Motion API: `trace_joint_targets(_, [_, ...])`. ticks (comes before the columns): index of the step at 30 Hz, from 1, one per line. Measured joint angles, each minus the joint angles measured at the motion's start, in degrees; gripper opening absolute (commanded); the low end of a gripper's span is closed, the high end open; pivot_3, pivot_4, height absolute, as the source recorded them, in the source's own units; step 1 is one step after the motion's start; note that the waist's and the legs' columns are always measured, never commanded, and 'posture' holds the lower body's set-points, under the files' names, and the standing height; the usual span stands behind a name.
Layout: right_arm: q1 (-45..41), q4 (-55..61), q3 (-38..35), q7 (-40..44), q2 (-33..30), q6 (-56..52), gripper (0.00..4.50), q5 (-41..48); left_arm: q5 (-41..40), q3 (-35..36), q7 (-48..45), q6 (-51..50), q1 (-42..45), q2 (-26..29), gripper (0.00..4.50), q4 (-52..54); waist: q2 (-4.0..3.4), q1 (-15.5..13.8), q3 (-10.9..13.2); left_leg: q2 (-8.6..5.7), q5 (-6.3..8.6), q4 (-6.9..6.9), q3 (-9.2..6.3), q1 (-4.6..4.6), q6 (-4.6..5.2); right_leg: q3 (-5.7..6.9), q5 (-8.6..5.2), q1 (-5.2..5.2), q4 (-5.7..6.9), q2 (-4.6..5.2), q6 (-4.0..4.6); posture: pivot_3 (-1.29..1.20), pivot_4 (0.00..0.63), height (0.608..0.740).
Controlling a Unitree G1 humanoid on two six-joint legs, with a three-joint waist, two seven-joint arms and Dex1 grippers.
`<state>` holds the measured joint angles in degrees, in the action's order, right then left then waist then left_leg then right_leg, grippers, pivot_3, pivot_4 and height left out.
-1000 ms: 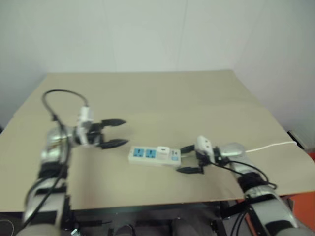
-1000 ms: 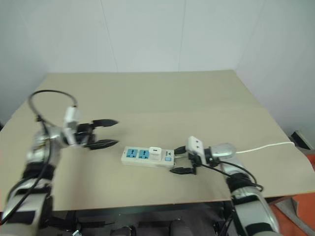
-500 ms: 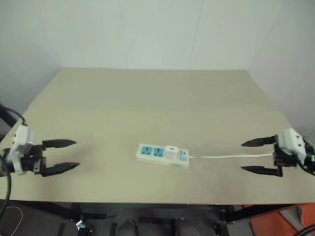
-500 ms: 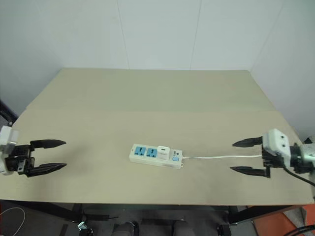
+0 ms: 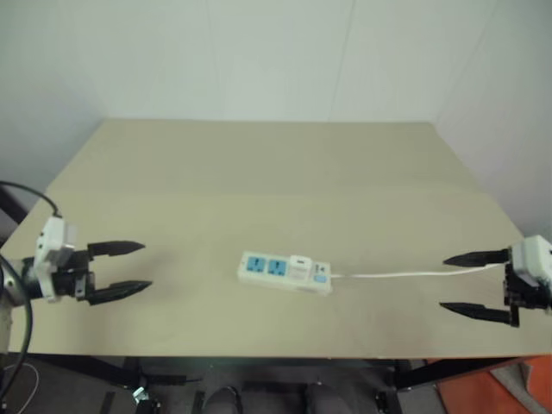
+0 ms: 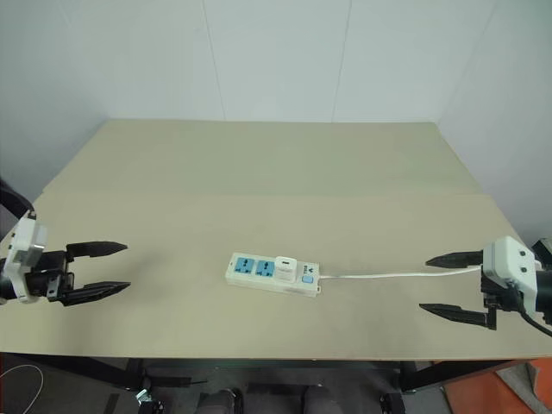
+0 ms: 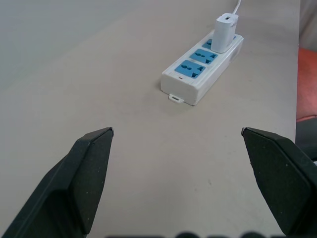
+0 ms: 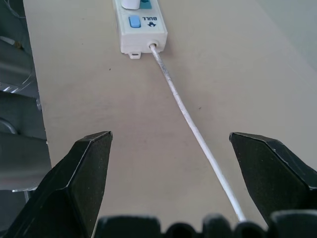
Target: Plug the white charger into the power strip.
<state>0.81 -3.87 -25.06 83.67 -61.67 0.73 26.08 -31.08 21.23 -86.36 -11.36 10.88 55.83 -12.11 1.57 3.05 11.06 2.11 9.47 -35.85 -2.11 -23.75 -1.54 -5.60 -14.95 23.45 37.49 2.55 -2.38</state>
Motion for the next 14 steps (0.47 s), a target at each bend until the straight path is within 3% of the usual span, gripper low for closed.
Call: trace_joint_targets(14, [4.0, 4.6, -3.2, -1.3, 0.1, -3.2, 4.44, 1.3, 0.3, -2.6, 1.0, 0.0, 2.2, -1.1, 4.5, -0.1, 0.01, -0.3, 0.0, 0.0, 0.0, -0.03, 0.03, 0.0, 0.0, -0.02, 0.02, -0.03, -0.01, 0.0, -0.03, 0.0, 0.15, 0.74])
